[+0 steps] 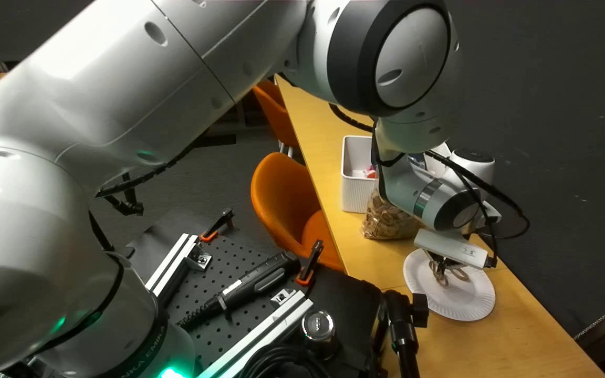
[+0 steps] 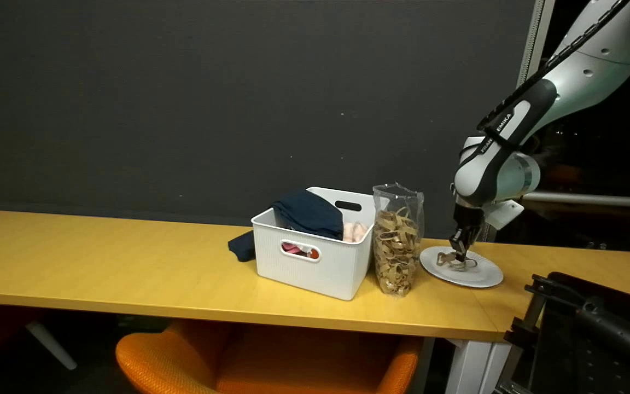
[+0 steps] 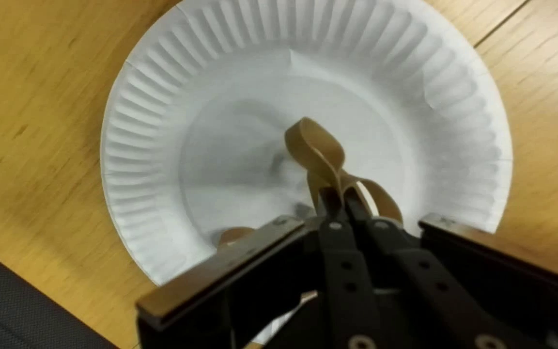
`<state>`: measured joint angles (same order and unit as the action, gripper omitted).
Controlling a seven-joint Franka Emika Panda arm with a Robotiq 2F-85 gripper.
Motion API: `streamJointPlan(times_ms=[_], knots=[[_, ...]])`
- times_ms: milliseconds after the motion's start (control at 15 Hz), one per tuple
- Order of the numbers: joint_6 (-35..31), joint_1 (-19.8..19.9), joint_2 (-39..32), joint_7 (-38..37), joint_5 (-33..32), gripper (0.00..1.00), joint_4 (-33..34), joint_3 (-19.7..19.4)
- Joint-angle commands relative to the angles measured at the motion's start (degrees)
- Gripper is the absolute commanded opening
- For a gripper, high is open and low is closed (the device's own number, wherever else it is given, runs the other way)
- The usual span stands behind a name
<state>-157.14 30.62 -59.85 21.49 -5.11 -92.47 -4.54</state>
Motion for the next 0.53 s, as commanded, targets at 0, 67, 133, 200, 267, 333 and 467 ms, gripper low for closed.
streamJointPlan(times_ms=[0, 67, 133, 200, 267, 333, 467], knots=[[-1.0, -0.2, 4.8, -0.2, 0.6, 0.01, -4.8, -0.5], [-1.1, -0.1, 6.4, -0.2, 0.5, 0.01, -6.0, -0.7], [-1.3, -0.1, 8.1, 0.0, 0.4, 0.01, -7.3, -0.9], [-1.4, -0.3, 9.4, -0.2, 0.2, 0.01, -8.0, -1.5], [-1.2, -0.4, 11.4, -0.2, 0.1, 0.01, -9.1, -2.0], [-1.3, -0.4, 13.1, -0.1, 0.0, 0.01, -9.7, -2.2], [-2.7, -0.6, 17.0, 0.3, 0.0, 0.01, -11.4, -2.2]])
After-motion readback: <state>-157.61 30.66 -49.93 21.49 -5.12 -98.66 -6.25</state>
